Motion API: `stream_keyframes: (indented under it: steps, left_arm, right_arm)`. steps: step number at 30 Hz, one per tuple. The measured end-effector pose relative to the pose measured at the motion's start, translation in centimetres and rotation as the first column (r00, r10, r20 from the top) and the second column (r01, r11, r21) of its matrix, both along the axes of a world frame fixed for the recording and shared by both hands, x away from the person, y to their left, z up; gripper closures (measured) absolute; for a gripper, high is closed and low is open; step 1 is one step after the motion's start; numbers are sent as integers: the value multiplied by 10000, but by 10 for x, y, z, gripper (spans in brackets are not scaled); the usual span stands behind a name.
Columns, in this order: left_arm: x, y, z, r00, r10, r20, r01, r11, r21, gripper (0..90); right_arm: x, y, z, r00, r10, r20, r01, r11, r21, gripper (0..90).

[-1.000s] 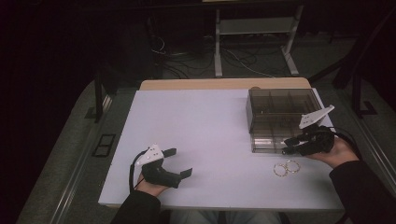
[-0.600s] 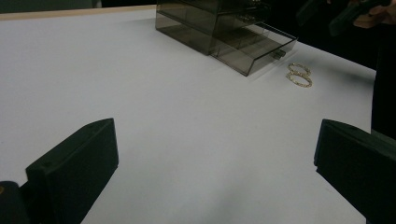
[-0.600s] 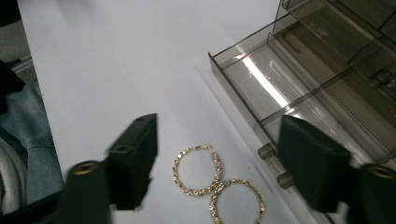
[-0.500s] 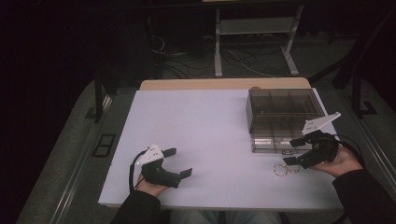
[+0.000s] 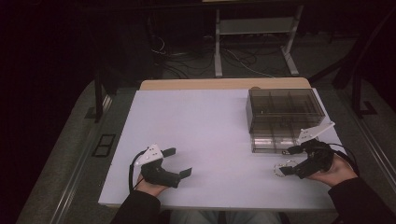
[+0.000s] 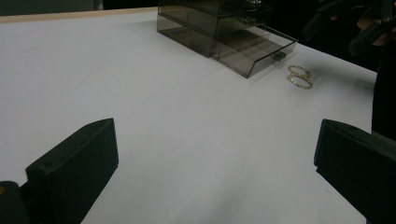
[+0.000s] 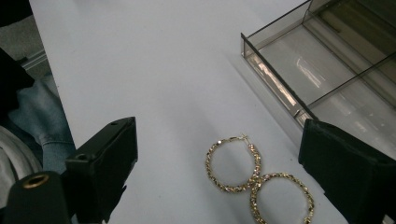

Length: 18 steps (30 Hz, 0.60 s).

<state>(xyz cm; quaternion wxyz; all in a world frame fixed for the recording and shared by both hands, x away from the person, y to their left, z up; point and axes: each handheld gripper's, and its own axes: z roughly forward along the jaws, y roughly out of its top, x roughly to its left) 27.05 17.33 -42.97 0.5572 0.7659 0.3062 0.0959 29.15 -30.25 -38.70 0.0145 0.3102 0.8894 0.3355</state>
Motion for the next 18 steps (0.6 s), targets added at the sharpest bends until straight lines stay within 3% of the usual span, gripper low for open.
stream_keyframes:
  steps: [18]
  left_arm:
    - [0, 0, 0, 10000, -12, 3, 12, 10000, 6, 0]
  right_arm:
    - [-10, -1, -23, 9993, 285, -257, -287, 9996, -85, 111]
